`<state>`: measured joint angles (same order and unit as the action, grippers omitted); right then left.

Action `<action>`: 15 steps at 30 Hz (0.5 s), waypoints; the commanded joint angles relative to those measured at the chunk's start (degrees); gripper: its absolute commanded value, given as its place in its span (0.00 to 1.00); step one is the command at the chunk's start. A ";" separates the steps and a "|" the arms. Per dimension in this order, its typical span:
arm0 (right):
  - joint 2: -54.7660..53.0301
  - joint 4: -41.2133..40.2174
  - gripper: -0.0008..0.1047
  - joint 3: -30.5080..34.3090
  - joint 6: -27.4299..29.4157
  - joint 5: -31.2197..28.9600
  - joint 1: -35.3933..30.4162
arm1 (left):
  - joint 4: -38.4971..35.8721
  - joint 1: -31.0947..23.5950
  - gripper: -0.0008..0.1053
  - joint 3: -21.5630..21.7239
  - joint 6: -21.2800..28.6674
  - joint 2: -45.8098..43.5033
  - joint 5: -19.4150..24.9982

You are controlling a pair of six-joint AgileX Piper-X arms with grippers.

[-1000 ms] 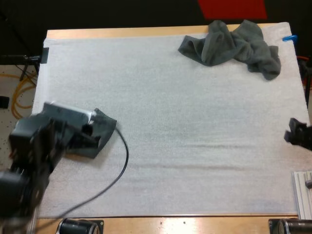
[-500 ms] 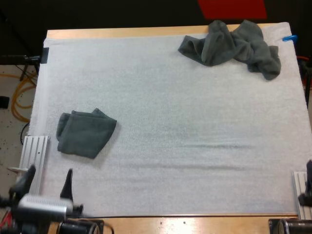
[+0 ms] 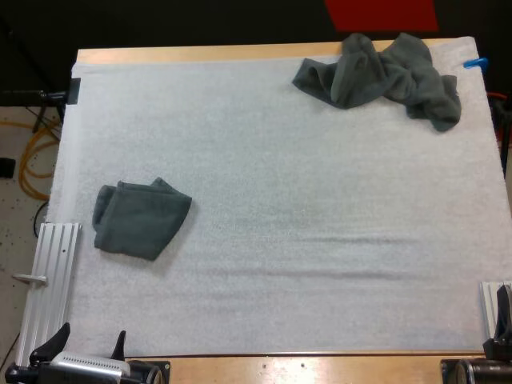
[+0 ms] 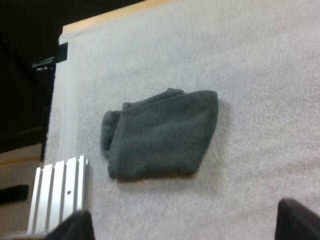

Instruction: Pick towel from pile fold and stack

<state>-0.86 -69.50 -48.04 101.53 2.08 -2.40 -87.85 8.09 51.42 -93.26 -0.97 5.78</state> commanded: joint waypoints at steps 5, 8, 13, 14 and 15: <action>-2.23 1.36 0.69 2.74 0.20 0.78 -0.10 | 5.10 0.02 0.66 -2.90 -0.33 -7.94 0.51; -2.23 2.26 0.69 5.74 0.20 0.77 -0.10 | 11.13 0.02 0.66 -6.20 -0.33 -7.81 0.39; -2.23 5.21 0.69 10.48 0.32 2.22 -0.10 | 21.98 0.02 0.66 -12.61 -0.33 -7.80 -0.97; -2.23 5.52 0.69 10.98 0.32 2.20 -0.10 | 22.77 0.02 0.66 -13.40 -0.33 -7.80 -1.49; -2.23 5.91 0.69 11.79 0.32 2.20 -0.10 | 24.54 0.02 0.66 -14.80 -0.33 -7.80 -2.15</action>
<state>-0.86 -64.46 -36.14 101.53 3.59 -2.40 -64.90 8.09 36.67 -93.26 -0.75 4.05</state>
